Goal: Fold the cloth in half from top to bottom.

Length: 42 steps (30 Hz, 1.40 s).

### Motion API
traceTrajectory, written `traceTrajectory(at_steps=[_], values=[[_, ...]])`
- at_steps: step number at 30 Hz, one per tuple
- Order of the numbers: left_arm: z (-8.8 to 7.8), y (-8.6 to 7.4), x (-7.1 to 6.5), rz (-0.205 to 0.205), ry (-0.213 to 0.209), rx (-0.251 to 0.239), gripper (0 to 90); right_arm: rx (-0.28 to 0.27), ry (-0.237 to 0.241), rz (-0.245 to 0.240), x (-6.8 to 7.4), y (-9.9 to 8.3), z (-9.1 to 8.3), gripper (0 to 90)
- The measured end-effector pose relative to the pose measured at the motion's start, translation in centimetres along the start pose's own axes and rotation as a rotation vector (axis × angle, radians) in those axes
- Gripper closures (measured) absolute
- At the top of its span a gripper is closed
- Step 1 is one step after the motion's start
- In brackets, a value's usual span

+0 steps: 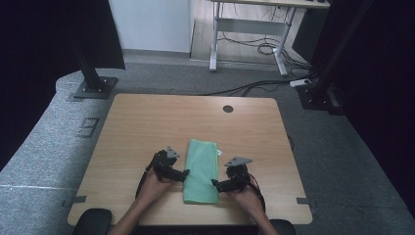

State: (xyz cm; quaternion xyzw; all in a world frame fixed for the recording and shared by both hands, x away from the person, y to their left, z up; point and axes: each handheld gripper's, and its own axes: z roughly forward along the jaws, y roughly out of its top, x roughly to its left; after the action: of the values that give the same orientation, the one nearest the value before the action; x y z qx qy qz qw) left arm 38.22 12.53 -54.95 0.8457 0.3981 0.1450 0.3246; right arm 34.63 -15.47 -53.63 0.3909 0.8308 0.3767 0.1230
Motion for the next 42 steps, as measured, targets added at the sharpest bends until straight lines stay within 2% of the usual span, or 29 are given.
traceTrajectory(at_steps=[5, 10, 18, 24, 28, 30, 37, 39, 42], values=[[0.0, 0.0, 0.0, -0.002, 0.0, -0.001, 0.0, -0.005, -0.018, 0.005, -1.4, 1.8, 0.6, 14.0], [0.0, 0.0, 0.0, -0.001, -0.001, 0.003, 0.0, -0.013, -0.033, -0.011, -2.8, 4.1, 1.4, 31.2], [0.0, 0.0, 0.0, -0.004, 0.0, 0.002, 0.0, 0.012, -0.062, -0.022, -4.1, 7.4, 3.8, 49.9], [0.0, 0.0, 0.0, -0.002, 0.0, 0.002, 0.0, 0.024, -0.084, -0.005, -5.1, 9.0, 5.4, 55.3], [0.0, 0.0, 0.0, -0.004, -0.001, 0.001, 0.0, 0.042, -0.091, -0.006, -5.7, 9.7, 6.3, 55.0], [0.0, 0.0, 0.0, -0.003, 0.0, 0.002, 0.0, 0.052, -0.086, -0.001, -6.0, 9.7, 6.7, 52.0], [0.0, 0.0, 0.0, -0.004, -0.001, 0.003, 0.0, 0.098, -0.081, -0.004, -7.0, 8.8, 8.4, 43.4], [0.0, 0.0, 0.0, -0.004, -0.001, 0.003, 0.0, 0.087, -0.074, -0.002, -7.2, 8.7, 8.5, 45.5], [0.0, 0.0, 0.0, -0.004, 0.0, 0.002, 0.0, 0.089, -0.052, -0.005, -7.1, 8.7, 8.3, 61.6]])
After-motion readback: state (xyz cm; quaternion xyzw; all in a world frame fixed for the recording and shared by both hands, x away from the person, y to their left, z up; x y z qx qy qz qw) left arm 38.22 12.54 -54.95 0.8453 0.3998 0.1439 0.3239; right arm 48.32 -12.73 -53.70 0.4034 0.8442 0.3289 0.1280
